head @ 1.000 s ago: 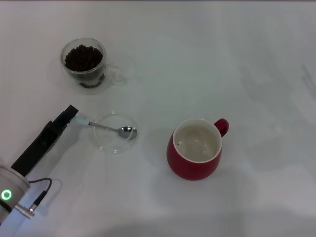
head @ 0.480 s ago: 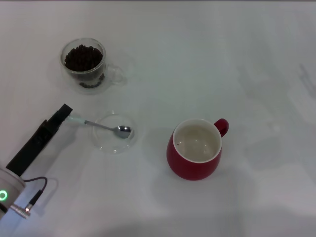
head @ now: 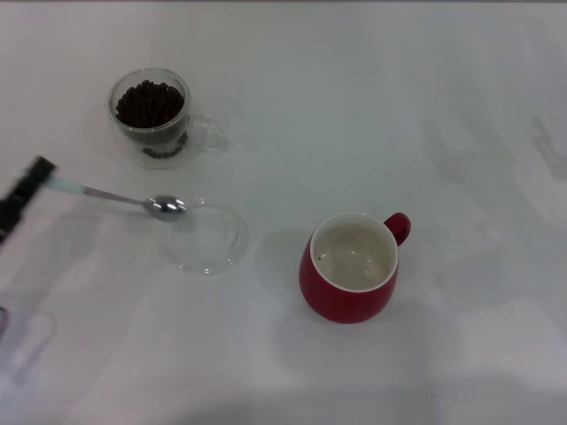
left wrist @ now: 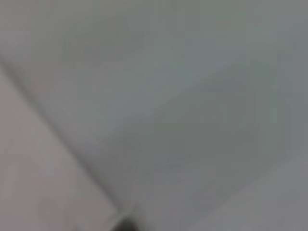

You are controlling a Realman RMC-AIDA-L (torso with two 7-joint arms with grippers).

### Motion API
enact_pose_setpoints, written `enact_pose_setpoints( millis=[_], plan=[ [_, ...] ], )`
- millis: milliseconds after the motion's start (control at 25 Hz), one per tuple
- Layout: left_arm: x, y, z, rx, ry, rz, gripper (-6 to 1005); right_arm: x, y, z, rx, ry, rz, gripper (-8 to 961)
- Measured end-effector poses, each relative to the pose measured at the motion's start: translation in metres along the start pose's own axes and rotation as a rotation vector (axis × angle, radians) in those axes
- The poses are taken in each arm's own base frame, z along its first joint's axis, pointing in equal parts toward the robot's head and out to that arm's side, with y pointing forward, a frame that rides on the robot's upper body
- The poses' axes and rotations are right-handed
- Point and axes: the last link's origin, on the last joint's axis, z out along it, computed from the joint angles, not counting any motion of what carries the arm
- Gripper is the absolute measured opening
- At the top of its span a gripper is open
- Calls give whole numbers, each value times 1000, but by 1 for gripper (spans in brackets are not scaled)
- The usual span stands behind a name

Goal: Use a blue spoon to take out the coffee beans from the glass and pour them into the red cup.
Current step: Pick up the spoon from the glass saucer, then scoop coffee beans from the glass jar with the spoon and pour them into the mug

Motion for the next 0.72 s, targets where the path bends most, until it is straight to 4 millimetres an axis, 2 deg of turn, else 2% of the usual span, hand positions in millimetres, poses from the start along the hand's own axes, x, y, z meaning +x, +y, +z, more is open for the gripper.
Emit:
enact_pose_setpoints(
  millis=[200, 400, 560, 720],
  plan=[
    [39, 0, -10, -29, 45, 72, 135, -2, 5, 1, -13, -16, -17, 678],
    [86, -6, -4, 3, 9, 110, 135, -10, 10, 1, -38, -70, -4, 677],
    [123, -7, 9, 15, -30, 109, 135, -15, 13, 0, -61, -103, 34, 677],
    [147, -4, 39, 23, -114, 108, 136, -19, 15, -3, -72, -132, 62, 678]
  ],
)
